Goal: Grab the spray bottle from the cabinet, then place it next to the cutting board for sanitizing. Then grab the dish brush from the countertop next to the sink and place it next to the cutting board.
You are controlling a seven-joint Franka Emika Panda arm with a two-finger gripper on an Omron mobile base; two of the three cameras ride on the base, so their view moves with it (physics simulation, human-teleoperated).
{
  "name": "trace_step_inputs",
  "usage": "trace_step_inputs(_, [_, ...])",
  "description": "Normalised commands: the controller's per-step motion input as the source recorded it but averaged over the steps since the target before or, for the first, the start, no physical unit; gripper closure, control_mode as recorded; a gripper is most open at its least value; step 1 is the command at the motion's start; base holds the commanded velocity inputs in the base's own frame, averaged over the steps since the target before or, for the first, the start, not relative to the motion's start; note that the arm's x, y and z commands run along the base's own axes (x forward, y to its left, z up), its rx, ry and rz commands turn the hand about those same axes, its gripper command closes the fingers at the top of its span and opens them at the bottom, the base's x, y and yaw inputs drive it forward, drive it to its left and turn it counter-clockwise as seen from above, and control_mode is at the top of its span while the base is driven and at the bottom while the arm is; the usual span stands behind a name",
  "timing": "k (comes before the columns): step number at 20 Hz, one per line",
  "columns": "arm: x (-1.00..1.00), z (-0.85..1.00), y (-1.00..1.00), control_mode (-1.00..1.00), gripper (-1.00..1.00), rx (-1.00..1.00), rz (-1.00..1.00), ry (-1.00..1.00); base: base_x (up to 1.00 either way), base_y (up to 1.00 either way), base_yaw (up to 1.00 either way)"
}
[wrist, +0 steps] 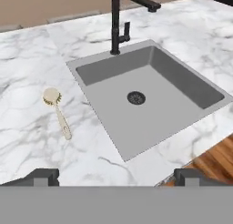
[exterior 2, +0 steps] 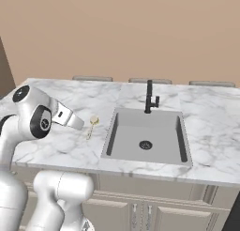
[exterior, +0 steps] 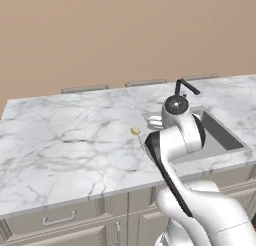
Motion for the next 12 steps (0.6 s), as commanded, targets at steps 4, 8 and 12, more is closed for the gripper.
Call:
trace_step_inputs(4, [1.0,-0.6,0.0,-1.0,-1.0,0.06,0.17,0.28,0.0,0.0,0.0])
trace_step_inputs(8, [1.0,-0.59,0.0,-1.0,-1.0,0.07,0.21,0.26,0.0,0.0,0.0])
trace_step_inputs(12, [0.99,-0.53,0.02,-1.0,-1.0,0.07,0.24,0.14,0.0,0.0,0.0])
